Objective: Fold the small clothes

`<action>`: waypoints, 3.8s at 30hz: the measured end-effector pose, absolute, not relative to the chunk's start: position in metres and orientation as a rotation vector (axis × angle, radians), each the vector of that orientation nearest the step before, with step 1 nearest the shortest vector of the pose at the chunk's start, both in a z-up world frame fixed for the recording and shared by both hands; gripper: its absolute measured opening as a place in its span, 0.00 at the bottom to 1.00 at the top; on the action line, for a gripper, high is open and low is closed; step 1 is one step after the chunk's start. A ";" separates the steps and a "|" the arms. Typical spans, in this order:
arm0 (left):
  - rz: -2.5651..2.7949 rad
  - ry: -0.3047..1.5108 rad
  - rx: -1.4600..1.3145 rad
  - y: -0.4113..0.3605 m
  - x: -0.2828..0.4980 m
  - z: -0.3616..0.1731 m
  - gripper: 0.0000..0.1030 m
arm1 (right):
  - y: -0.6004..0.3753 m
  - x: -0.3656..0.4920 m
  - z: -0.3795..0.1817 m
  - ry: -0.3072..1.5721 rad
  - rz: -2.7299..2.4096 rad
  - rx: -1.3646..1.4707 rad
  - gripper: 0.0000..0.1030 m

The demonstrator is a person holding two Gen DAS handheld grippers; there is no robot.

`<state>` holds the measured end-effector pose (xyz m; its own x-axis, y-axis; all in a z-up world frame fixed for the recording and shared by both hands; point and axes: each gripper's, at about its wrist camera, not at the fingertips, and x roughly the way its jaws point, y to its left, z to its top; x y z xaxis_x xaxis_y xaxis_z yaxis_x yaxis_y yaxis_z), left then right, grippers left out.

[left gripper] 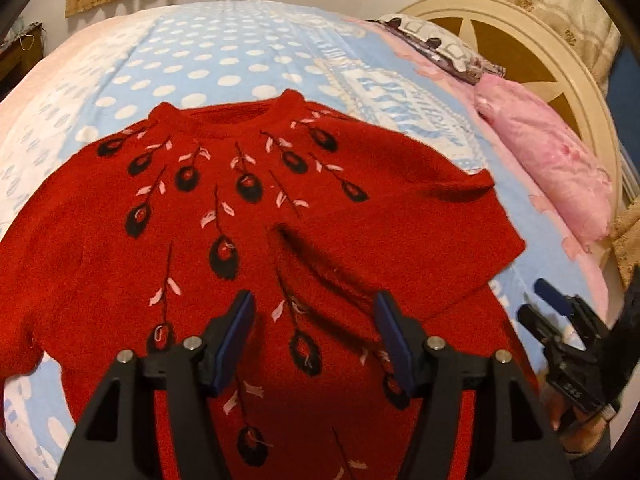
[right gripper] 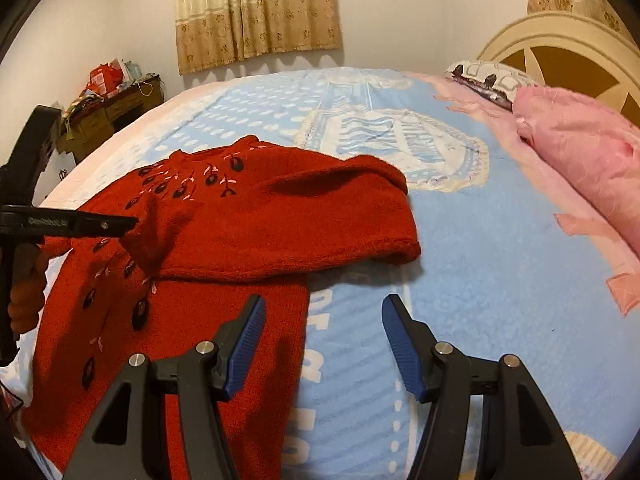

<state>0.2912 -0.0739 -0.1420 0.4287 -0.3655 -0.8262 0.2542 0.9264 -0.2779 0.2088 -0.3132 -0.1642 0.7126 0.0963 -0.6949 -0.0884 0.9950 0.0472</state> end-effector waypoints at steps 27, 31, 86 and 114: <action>-0.388 0.923 -0.188 -0.043 0.303 -0.084 0.05 | -0.315 0.210 -0.176 0.775 0.072 0.027 0.60; -0.346 0.893 -0.222 -0.003 0.294 -0.068 0.05 | -0.313 0.211 -0.177 0.778 0.071 0.022 0.60; -0.228 1.000 -0.405 0.103 0.270 -0.176 0.05 | -0.261 0.323 -0.179 1.029 0.278 -0.100 0.27; -0.117 0.975 -0.288 0.105 0.249 -0.163 0.33 | -0.220 0.284 -0.173 0.995 0.263 -0.148 0.54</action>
<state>0.2490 0.1053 -0.1635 0.5581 -0.2267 -0.7982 -0.0308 0.9556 -0.2930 0.2836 -0.2202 -0.1732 0.5167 0.1508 -0.8428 -0.2856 0.9583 -0.0036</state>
